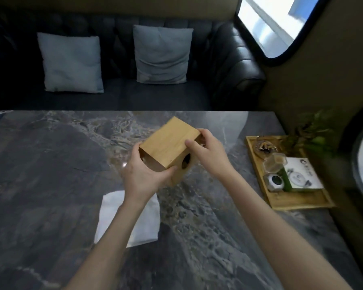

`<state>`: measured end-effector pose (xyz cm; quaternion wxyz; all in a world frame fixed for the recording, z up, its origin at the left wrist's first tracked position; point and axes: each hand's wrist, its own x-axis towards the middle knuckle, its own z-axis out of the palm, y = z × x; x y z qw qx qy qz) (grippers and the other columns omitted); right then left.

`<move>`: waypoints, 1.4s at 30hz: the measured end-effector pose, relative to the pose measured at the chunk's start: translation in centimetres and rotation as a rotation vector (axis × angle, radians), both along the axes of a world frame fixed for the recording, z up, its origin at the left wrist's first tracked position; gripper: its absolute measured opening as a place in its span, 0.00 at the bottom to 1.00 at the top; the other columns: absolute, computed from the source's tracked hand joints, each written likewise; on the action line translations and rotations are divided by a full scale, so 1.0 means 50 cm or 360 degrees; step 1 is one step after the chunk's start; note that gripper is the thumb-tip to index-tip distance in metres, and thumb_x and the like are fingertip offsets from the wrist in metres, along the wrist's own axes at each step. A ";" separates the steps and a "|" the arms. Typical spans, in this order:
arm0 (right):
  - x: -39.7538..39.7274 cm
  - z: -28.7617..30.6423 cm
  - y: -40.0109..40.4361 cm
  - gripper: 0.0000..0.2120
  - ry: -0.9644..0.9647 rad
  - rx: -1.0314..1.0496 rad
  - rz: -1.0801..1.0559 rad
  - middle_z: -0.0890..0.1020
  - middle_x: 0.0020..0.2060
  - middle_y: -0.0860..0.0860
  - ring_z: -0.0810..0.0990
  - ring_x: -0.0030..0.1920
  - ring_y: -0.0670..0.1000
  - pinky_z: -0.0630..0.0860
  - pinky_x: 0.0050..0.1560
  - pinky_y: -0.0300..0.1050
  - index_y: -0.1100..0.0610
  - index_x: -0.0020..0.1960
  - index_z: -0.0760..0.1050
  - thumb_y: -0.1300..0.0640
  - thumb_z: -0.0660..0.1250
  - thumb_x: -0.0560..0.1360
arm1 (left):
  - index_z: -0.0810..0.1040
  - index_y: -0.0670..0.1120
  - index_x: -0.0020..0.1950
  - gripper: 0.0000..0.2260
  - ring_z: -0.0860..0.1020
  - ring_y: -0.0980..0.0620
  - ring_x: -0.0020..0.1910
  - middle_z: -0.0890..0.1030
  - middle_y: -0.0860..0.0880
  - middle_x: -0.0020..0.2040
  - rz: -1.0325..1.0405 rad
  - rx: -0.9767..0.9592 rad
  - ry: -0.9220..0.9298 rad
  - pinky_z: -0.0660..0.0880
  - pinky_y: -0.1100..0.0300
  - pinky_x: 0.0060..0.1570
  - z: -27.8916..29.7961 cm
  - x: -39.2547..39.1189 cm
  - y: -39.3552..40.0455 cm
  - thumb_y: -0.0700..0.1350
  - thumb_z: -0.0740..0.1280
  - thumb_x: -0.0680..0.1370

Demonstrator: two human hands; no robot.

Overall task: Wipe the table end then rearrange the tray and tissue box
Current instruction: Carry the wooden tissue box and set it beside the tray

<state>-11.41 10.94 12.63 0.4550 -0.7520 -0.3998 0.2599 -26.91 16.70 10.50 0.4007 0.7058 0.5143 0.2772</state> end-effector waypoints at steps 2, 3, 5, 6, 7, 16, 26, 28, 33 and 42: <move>0.025 0.001 -0.057 0.16 -0.0006 0.0016 -0.0074 0.76 0.49 0.46 0.74 0.48 0.45 0.72 0.44 0.37 0.55 0.61 0.69 0.50 0.64 0.75 | 0.61 0.49 0.68 0.45 0.71 0.47 0.62 0.73 0.47 0.64 -0.0070 -0.0012 -0.0006 0.72 0.51 0.58 0.002 0.030 -0.042 0.54 0.79 0.57; 0.037 0.000 -0.086 0.17 -0.0006 0.0023 -0.0111 0.76 0.49 0.47 0.75 0.49 0.46 0.73 0.46 0.39 0.55 0.61 0.69 0.50 0.64 0.75 | 0.62 0.48 0.68 0.44 0.71 0.47 0.62 0.73 0.47 0.63 -0.0102 -0.0009 -0.0011 0.72 0.51 0.58 0.002 0.044 -0.064 0.54 0.79 0.57; 0.062 -0.005 -0.145 0.17 -0.0002 0.0045 -0.0178 0.77 0.50 0.48 0.75 0.50 0.47 0.73 0.49 0.42 0.55 0.61 0.70 0.50 0.65 0.75 | 0.62 0.48 0.67 0.44 0.72 0.46 0.61 0.74 0.47 0.63 -0.0165 0.0003 -0.0022 0.73 0.51 0.58 0.000 0.072 -0.111 0.54 0.79 0.57; 0.075 -0.008 -0.175 0.17 0.0007 0.0059 -0.0206 0.77 0.49 0.47 0.75 0.50 0.47 0.73 0.49 0.42 0.55 0.60 0.71 0.51 0.65 0.74 | 0.62 0.48 0.67 0.43 0.72 0.47 0.61 0.74 0.47 0.62 -0.0198 0.0004 -0.0025 0.73 0.53 0.56 -0.001 0.087 -0.137 0.54 0.79 0.57; 0.088 -0.015 -0.205 0.16 0.0028 0.0066 -0.0234 0.78 0.48 0.46 0.76 0.49 0.47 0.74 0.48 0.42 0.54 0.59 0.71 0.51 0.66 0.74 | 0.63 0.48 0.67 0.43 0.73 0.47 0.60 0.75 0.47 0.62 -0.0229 0.0002 -0.0022 0.72 0.55 0.55 -0.003 0.100 -0.162 0.54 0.79 0.57; 0.182 -0.073 -0.459 0.16 0.0314 0.0133 -0.0618 0.78 0.47 0.39 0.77 0.49 0.39 0.74 0.42 0.29 0.50 0.57 0.74 0.52 0.71 0.70 | 0.62 0.49 0.67 0.43 0.72 0.50 0.60 0.74 0.49 0.62 -0.0477 -0.0079 0.0059 0.70 0.57 0.56 -0.040 0.228 -0.375 0.52 0.79 0.57; 0.268 -0.130 -0.648 0.18 0.0470 0.0191 -0.0821 0.81 0.51 0.47 0.79 0.52 0.45 0.77 0.48 0.38 0.54 0.59 0.75 0.56 0.72 0.70 | 0.62 0.48 0.67 0.44 0.71 0.50 0.60 0.73 0.48 0.62 -0.0635 -0.0127 0.0125 0.65 0.62 0.54 -0.088 0.334 -0.541 0.52 0.79 0.57; 0.281 -0.138 -0.668 0.19 0.0477 0.0192 -0.0848 0.81 0.51 0.48 0.79 0.52 0.45 0.77 0.45 0.35 0.55 0.59 0.75 0.56 0.72 0.69 | 0.62 0.49 0.67 0.44 0.71 0.50 0.59 0.73 0.49 0.62 -0.0640 -0.0125 0.0133 0.67 0.61 0.54 -0.099 0.349 -0.559 0.52 0.79 0.56; 0.306 -0.156 -0.696 0.17 0.0514 0.0196 -0.0886 0.80 0.51 0.47 0.78 0.52 0.43 0.74 0.41 0.25 0.55 0.59 0.75 0.57 0.71 0.70 | 0.62 0.49 0.66 0.42 0.71 0.51 0.58 0.73 0.48 0.62 -0.0647 -0.0108 0.0151 0.69 0.59 0.55 -0.119 0.378 -0.598 0.53 0.78 0.57; 0.328 -0.195 -0.710 0.17 0.0562 0.0184 -0.0837 0.79 0.54 0.48 0.77 0.55 0.44 0.76 0.47 0.33 0.55 0.59 0.74 0.59 0.69 0.71 | 0.60 0.49 0.67 0.44 0.68 0.49 0.62 0.70 0.48 0.64 -0.0593 -0.0144 0.0201 0.65 0.59 0.57 -0.152 0.395 -0.629 0.51 0.79 0.57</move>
